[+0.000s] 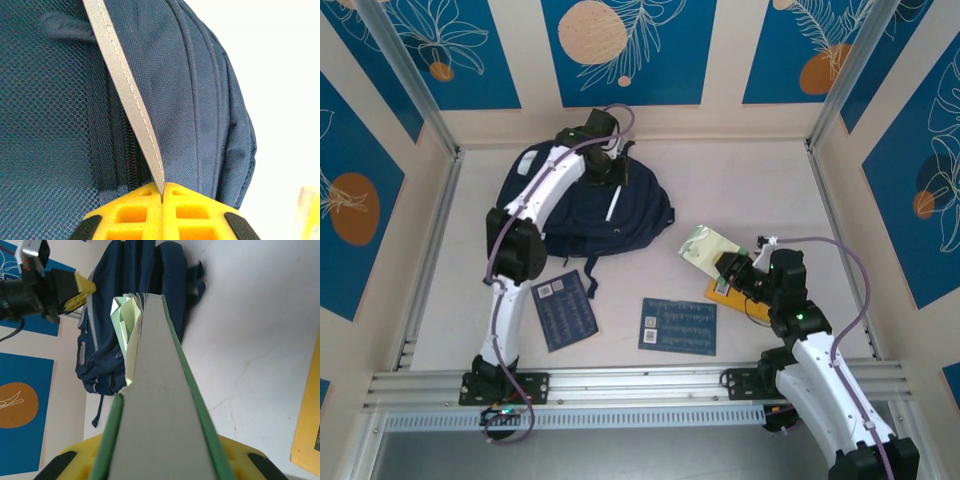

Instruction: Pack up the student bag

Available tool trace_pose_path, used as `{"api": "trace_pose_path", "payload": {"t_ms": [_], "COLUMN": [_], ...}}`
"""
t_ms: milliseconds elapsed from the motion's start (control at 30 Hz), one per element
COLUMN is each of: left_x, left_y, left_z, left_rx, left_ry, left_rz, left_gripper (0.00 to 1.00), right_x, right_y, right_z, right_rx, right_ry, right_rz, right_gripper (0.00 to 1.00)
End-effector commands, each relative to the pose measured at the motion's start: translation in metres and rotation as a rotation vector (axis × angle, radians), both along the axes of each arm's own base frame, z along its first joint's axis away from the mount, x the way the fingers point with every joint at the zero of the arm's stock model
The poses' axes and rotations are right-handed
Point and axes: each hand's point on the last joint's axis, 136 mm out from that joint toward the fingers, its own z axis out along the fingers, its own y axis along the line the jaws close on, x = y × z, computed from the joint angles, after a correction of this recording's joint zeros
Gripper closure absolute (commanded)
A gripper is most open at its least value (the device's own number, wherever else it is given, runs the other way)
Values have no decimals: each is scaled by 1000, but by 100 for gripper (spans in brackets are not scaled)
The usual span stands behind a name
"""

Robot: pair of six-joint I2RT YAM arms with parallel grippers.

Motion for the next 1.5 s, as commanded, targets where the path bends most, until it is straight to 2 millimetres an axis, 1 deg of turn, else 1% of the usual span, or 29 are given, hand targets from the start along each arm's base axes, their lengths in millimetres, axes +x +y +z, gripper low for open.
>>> {"api": "trace_pose_path", "payload": {"t_ms": [0, 167, 300, 367, 467, 567, 667, 800, 967, 1033, 1167, 1267, 1333, 1400, 1467], "left_x": [-36, -59, -69, -75, -82, -84, -87, -90, -93, -94, -95, -96, -96, -95, -93], "left_y": [-9, -8, -3, -5, -5, 2, 7, 7, 10, 10, 10, 13, 15, 19, 23], "left_z": [72, 114, 134, 143, 160, 176, 192, 211, 221, 225, 235, 240, 242, 244, 245], "left_rx": [-88, -145, -153, -176, -208, -188, -191, -226, -213, -216, -245, -271, -279, -296, -323], "left_ry": [-85, -150, -187, -198, -231, -290, -334, -380, -432, -447, -467, -472, -472, -468, -463], "left_rz": [-124, -185, -198, -212, -235, -232, -238, -253, -281, -289, -295, -299, -296, -283, -270], "left_gripper": [100, 100, 100, 100, 100, 100, 100, 100, 100, 100, 100, 100, 100, 100, 100], "right_x": [9, 21, 35, 41, 49, 56, 65, 83, 105, 114, 138, 153, 160, 162, 157], "right_y": [-2, 12, 23, 30, 44, 63, 81, 102, 135, 144, 148, 150, 151, 151, 150], "right_z": [31, 42, 48, 50, 55, 58, 56, 52, 53, 49, 32, 28, 31, 33, 38], "right_rx": [-11, 41, 111, 142, 170, 181, 183, 193, 203, 201, 250, 243, 249, 252, 235], "right_ry": [-86, -61, -25, -12, -3, 5, 42, 69, 38, 37, 91, 81, 49, 37, 11], "right_rz": [1, 61, 89, 109, 141, 174, 181, 169, 191, 170, 62, 13, -2, -2, -7], "right_gripper": [100, 100, 100, 100, 100, 99, 98, 100, 100, 100, 100, 100, 100, 100, 100]}}
